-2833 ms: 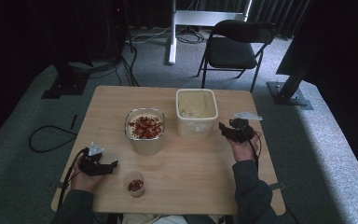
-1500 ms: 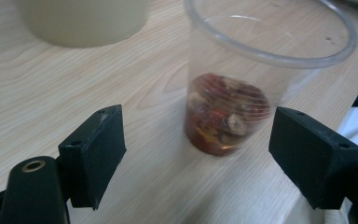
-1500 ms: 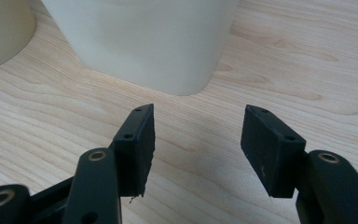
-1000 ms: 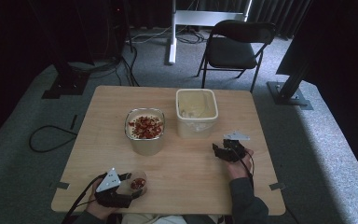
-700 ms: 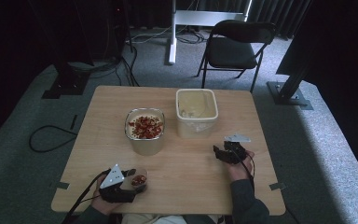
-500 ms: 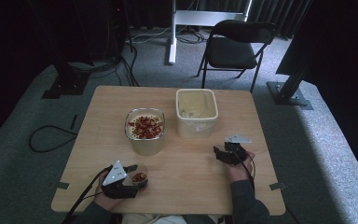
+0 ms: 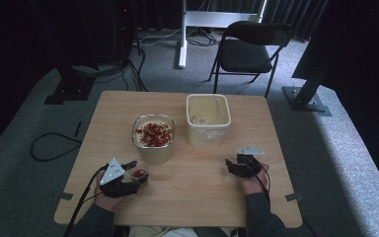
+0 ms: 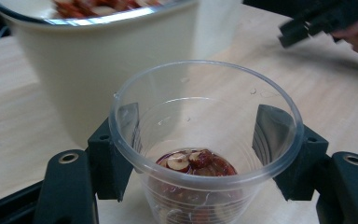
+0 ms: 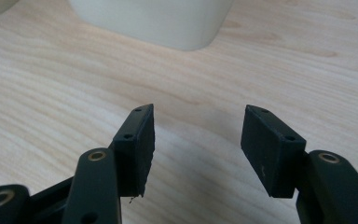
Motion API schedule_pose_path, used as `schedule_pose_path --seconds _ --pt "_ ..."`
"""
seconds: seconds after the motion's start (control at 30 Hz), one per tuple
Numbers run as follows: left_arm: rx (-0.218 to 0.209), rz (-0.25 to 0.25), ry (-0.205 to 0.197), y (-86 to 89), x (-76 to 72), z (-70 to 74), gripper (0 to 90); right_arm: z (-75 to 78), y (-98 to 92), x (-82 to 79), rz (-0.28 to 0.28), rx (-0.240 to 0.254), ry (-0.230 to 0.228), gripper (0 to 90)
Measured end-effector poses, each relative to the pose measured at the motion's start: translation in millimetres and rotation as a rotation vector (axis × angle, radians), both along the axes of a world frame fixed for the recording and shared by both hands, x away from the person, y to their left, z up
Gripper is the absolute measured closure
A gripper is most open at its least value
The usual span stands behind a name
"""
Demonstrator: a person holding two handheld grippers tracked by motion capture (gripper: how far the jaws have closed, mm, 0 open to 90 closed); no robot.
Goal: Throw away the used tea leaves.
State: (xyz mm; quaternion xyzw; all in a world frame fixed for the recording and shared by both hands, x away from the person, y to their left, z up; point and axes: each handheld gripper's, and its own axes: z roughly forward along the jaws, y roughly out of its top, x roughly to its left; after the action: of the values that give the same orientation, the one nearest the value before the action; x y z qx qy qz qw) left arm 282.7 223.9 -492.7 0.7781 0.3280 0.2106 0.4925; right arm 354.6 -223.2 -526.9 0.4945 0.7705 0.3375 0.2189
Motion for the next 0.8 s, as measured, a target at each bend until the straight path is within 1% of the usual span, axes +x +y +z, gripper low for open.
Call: schedule_pose_path --seconds 0.17,0.27,0.47,0.63,0.8 --pt "-0.002 0.042 -0.024 9.8 9.8 9.3 33.4 -5.9 1.5 -3.9 0.017 -0.019 0.005 43.8" --pt "-0.006 0.065 -0.033 15.0 15.7 14.3 33.4 -9.3 1.7 -4.3 0.017 -0.024 0.007 43.8" --pt "-0.019 0.093 -0.051 24.4 25.1 24.1 33.4 -15.6 2.3 -3.0 0.019 -0.027 0.01 43.8" --pt "-0.017 0.115 -0.063 32.4 31.7 31.1 33.4 -17.0 4.1 -3.2 0.023 -0.024 -0.002 43.7" --pt "-0.014 0.133 -0.069 39.6 39.6 36.8 33.4 -18.9 2.8 -3.4 0.02 0.001 -0.004 43.6"
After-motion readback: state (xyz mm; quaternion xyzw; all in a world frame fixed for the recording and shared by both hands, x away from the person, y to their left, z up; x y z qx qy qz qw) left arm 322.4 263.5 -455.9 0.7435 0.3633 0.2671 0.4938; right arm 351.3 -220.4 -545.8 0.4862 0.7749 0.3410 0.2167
